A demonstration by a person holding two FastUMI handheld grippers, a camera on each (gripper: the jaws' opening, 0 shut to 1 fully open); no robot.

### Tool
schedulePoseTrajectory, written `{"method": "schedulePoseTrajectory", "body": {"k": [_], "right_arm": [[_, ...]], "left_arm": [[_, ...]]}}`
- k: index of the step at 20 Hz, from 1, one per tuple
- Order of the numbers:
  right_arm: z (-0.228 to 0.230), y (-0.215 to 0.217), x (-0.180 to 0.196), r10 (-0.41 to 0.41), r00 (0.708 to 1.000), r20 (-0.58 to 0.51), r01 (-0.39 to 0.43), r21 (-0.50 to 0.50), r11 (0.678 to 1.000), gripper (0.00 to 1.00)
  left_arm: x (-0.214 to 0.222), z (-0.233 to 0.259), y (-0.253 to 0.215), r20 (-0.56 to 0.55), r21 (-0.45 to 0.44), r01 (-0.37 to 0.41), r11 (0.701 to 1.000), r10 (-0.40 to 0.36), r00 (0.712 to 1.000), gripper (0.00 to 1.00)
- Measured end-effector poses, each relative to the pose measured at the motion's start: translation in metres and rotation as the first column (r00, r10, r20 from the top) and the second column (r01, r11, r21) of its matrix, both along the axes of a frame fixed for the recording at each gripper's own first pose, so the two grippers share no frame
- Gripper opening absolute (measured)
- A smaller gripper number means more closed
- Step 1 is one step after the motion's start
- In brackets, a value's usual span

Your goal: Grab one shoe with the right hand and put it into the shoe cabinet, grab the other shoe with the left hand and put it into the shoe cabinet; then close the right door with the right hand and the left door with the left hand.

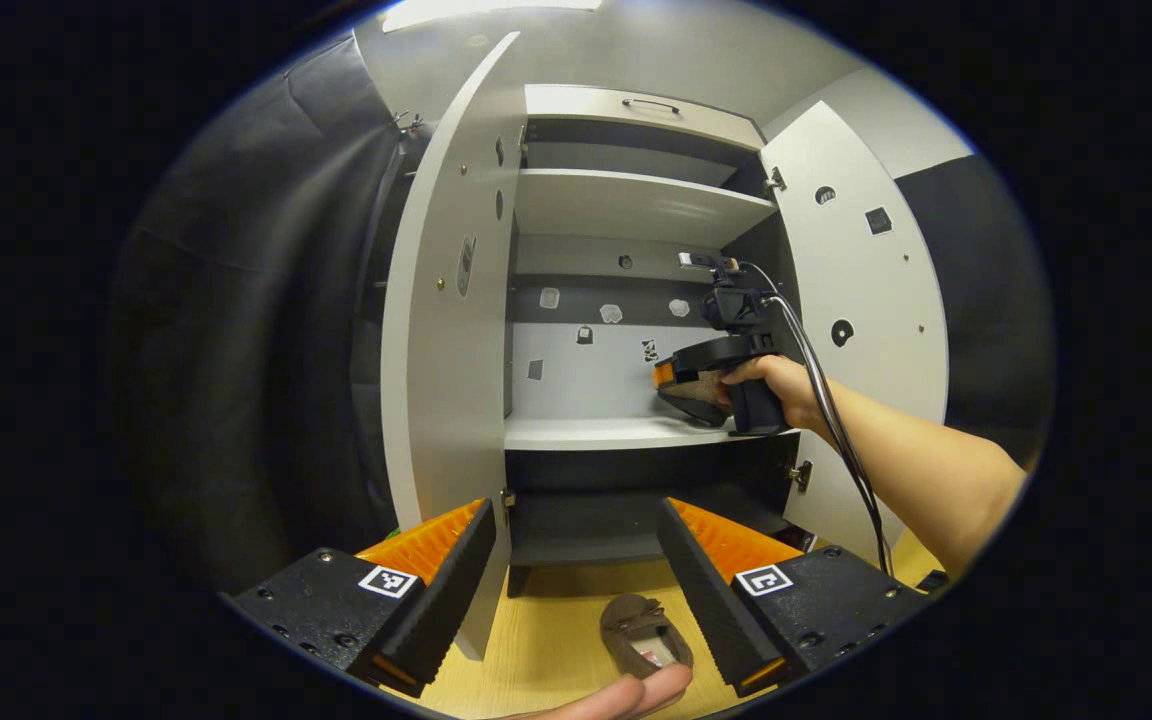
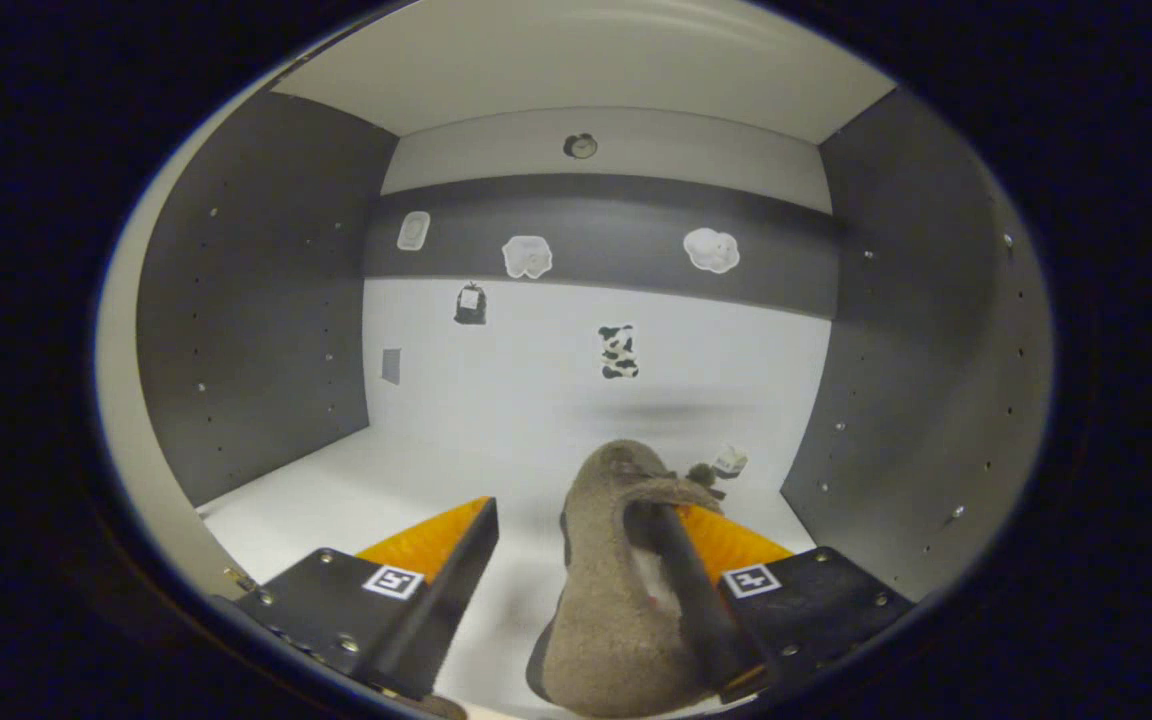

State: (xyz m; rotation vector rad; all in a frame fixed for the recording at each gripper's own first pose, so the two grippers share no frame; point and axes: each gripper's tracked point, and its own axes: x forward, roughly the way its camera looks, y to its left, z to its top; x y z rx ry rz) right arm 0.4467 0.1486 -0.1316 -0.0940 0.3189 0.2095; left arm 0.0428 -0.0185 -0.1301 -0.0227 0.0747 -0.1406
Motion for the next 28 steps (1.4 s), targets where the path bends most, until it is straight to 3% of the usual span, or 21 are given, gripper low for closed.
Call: {"method": "schedulePoseTrajectory", "body": {"k": [3,5,10,14,20,25,28], "right_arm": [[0.008,0.009,-0.009,0.017,1.0,-0.022,-0.015,0.083,0.996,0.99],[0.015,0.001,-0.017,-0.019,1.0,-0.02,0.02,0.069,0.997,0.97],[0.038,0.007,-0.068,0.006,1.0,-0.006,-0.005,0.124,0.992,0.99],[0.07,0.002,-0.134,0.028,0.997,0.068,-0.037,0.13,0.991,0.98],[0.108,-0.015,-0.261,0.02,0.982,0.187,-0.049,0.154,0.987,0.99],[0.11,-0.06,-0.352,-0.063,0.966,0.252,0.011,0.203,0.979,0.97],[0.095,-0.079,-0.389,-0.069,0.961,0.268,0.015,0.197,0.98,0.98]], "left_arm": [[-0.013,-0.003,-0.002,-0.007,-0.003,-0.001,1.0,0.0,1.0,1.0],[-0.02,-0.005,-0.001,-0.009,-0.001,-0.01,1.0,0.01,1.0,1.0],[-0.04,-0.012,0.005,-0.038,-0.016,-0.023,1.0,0.022,0.999,0.99],[-0.048,-0.024,0.005,-0.059,-0.001,-0.016,1.0,0.016,0.998,0.99],[-0.045,-0.059,-0.012,-0.15,-0.064,0.034,0.997,-0.043,0.988,1.0],[-0.031,-0.096,-0.027,-0.234,-0.095,0.053,0.994,-0.074,0.969,1.0],[-0.02,-0.129,-0.038,-0.303,-0.105,0.062,0.993,-0.091,0.949,1.0]]}}
